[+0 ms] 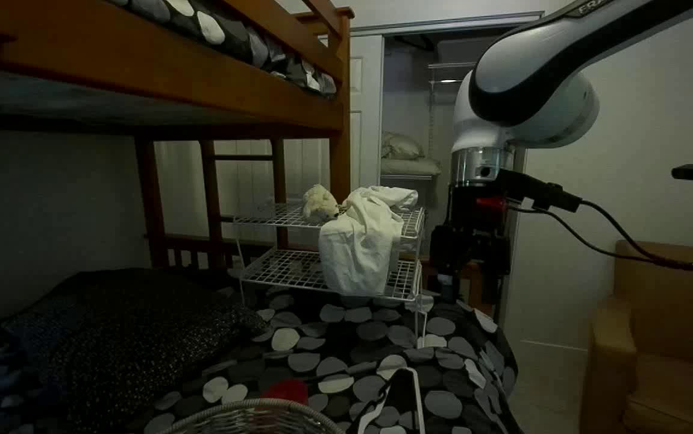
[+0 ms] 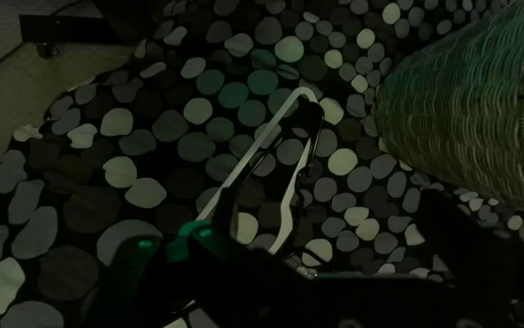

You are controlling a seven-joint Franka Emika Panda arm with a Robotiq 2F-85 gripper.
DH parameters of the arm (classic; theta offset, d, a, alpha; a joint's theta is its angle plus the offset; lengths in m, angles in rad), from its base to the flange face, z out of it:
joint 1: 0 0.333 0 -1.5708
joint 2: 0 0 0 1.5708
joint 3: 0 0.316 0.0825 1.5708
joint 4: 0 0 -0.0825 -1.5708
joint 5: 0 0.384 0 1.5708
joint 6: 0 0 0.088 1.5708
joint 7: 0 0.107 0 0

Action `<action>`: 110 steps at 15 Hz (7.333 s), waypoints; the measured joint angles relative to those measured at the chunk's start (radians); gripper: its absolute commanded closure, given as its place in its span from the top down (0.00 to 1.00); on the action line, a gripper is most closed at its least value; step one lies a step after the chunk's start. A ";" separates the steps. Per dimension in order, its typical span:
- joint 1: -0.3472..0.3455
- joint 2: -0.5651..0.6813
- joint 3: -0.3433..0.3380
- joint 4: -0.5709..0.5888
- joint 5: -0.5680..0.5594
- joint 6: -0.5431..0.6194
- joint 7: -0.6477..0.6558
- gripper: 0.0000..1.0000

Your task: Put the black and white hangers in the basket

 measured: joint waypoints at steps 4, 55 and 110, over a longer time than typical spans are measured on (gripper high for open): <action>0.000 0.003 0.000 0.000 0.000 0.000 0.000 1.00; 0.130 1.163 -0.101 0.478 -0.081 0.876 0.875 0.03; 0.489 0.260 0.134 0.048 -0.047 1.666 1.144 0.04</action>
